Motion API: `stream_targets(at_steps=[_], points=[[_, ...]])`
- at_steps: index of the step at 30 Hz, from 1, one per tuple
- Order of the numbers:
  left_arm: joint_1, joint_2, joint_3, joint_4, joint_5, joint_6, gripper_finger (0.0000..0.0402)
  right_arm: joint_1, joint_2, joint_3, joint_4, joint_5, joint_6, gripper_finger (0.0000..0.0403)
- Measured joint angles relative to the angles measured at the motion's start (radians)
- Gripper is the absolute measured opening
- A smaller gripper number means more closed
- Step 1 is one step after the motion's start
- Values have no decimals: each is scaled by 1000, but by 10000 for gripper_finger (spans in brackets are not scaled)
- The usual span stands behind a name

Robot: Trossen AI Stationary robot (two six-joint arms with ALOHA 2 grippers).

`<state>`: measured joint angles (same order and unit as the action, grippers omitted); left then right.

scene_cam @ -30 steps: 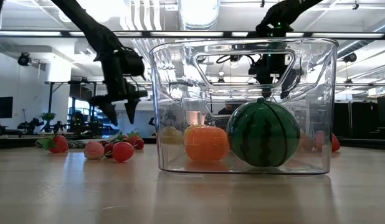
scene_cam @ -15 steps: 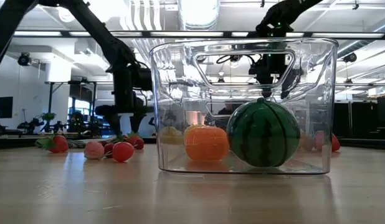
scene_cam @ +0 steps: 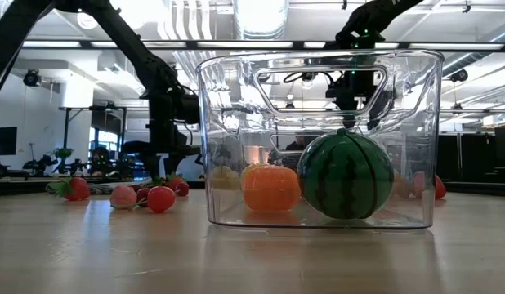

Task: Pick and placing Produce into tupperware
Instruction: Put the strawberry into the transparent bin

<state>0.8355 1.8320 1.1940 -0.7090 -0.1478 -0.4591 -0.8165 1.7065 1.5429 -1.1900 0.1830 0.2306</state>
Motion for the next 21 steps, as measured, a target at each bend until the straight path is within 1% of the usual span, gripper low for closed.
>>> stream_targets(at_steps=[6,11,13,16,19,21], points=[[-2,0,-1,3,-7,-6,127,0,0,0,2,0,1,329],[-30,-31,5,6,29,-6,125,0,0,0,-8,-4,4,329],[-58,-61,13,21,49,-3,125,0,0,0,-9,-5,4,329],[-123,-123,18,27,113,46,125,0,0,0,-10,-7,18,329],[-215,-203,16,49,204,119,125,0,-1,0,-13,-11,36,329],[-280,-249,15,51,252,168,124,0,-4,0,-14,-40,38,329]])
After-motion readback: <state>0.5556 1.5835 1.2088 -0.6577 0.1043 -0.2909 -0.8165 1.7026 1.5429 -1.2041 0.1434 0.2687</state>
